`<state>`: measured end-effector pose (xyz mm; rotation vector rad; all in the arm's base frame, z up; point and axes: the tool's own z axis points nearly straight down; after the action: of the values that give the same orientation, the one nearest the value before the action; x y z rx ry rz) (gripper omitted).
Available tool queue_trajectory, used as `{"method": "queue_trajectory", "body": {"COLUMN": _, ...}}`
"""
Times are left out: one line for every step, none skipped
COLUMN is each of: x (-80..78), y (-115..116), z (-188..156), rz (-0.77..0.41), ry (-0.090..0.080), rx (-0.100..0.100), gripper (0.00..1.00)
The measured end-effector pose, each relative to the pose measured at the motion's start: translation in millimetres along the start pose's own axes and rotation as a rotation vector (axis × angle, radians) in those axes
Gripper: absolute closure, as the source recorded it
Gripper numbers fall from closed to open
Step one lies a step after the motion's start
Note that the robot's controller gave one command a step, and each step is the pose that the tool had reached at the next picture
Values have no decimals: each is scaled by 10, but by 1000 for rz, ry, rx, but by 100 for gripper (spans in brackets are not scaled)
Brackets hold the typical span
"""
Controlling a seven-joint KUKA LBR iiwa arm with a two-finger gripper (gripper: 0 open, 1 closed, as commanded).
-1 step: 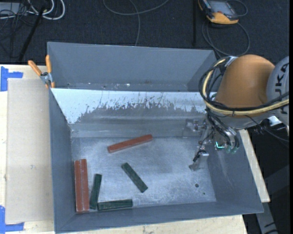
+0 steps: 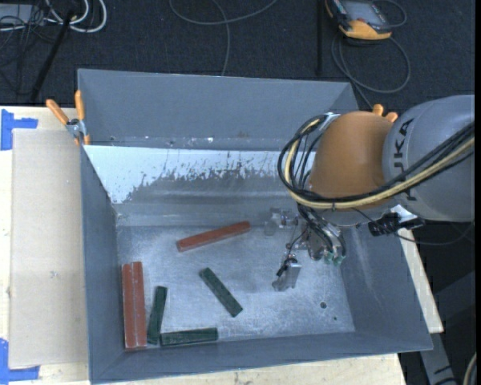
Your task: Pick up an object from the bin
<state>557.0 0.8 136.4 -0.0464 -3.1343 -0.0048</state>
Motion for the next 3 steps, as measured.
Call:
{"method": "queue_trajectory", "body": {"x": -484, "y": 204, "z": 417, "rz": -131, "ry": -8, "rx": 3, "gripper": 0}}
{"method": "queue_trajectory", "body": {"x": -640, "y": 419, "z": 649, "rz": -457, "ry": -10, "rx": 4, "gripper": 0}}
{"method": "queue_trajectory", "body": {"x": -659, "y": 423, "z": 615, "rz": -454, "ry": -15, "rx": 3, "gripper": 100}}
